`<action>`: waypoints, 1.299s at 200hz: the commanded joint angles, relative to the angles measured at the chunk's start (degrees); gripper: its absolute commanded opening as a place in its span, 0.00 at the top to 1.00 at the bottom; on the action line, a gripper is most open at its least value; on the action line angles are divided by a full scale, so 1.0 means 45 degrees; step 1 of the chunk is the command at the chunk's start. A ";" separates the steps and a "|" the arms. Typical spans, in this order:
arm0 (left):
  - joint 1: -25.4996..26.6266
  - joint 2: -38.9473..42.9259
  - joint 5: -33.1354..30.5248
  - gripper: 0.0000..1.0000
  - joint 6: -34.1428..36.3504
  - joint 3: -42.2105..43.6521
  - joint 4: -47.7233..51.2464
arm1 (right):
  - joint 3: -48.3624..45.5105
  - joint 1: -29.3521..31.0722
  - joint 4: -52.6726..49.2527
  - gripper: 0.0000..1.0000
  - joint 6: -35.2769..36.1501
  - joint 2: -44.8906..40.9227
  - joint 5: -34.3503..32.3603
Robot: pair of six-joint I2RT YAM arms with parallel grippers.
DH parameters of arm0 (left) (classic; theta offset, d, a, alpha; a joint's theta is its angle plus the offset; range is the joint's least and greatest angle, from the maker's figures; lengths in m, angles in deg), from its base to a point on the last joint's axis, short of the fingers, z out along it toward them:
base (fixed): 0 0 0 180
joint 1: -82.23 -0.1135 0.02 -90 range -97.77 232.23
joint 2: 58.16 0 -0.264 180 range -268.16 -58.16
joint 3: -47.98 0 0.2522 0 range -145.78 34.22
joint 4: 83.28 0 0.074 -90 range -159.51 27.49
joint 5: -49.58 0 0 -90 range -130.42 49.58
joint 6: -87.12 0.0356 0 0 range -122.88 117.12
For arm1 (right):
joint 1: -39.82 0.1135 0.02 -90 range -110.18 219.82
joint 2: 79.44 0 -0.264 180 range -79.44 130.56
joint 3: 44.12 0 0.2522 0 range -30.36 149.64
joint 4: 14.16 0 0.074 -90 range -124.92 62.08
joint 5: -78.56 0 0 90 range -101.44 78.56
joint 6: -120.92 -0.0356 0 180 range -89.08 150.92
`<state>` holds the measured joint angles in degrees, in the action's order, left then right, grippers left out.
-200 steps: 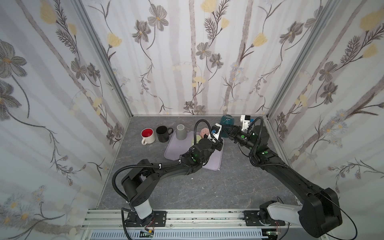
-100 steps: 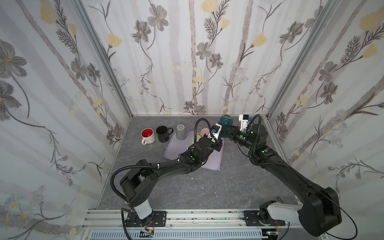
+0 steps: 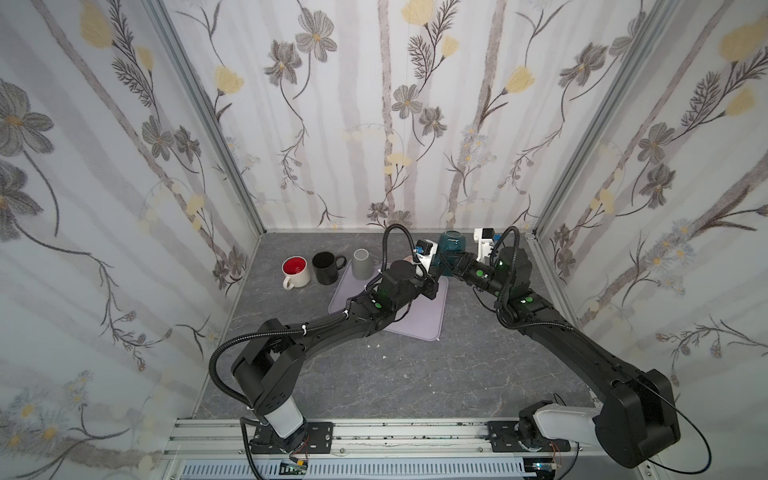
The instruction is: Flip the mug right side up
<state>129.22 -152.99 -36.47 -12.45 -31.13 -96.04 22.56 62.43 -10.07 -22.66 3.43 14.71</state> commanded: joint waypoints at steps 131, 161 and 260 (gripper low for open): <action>-0.1412 -0.0488 0.1843 1.00 -0.4057 -0.0947 0.0578 | -0.0135 0.0014 0.0188 0.81 0.1107 0.1008 0.0793; -0.1531 -0.0586 0.1567 1.00 -0.4118 -0.1247 0.1158 | -0.0369 -0.0007 0.0392 0.72 0.1048 0.0725 0.0679; -0.1807 -0.0421 0.0385 1.00 -0.5629 -0.0974 0.0196 | -0.3644 0.0110 0.4296 0.64 -0.0343 -0.1116 0.0302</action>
<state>121.17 -155.94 -32.87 -34.78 -36.57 -86.25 8.82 62.65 -0.30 -21.35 -1.40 16.55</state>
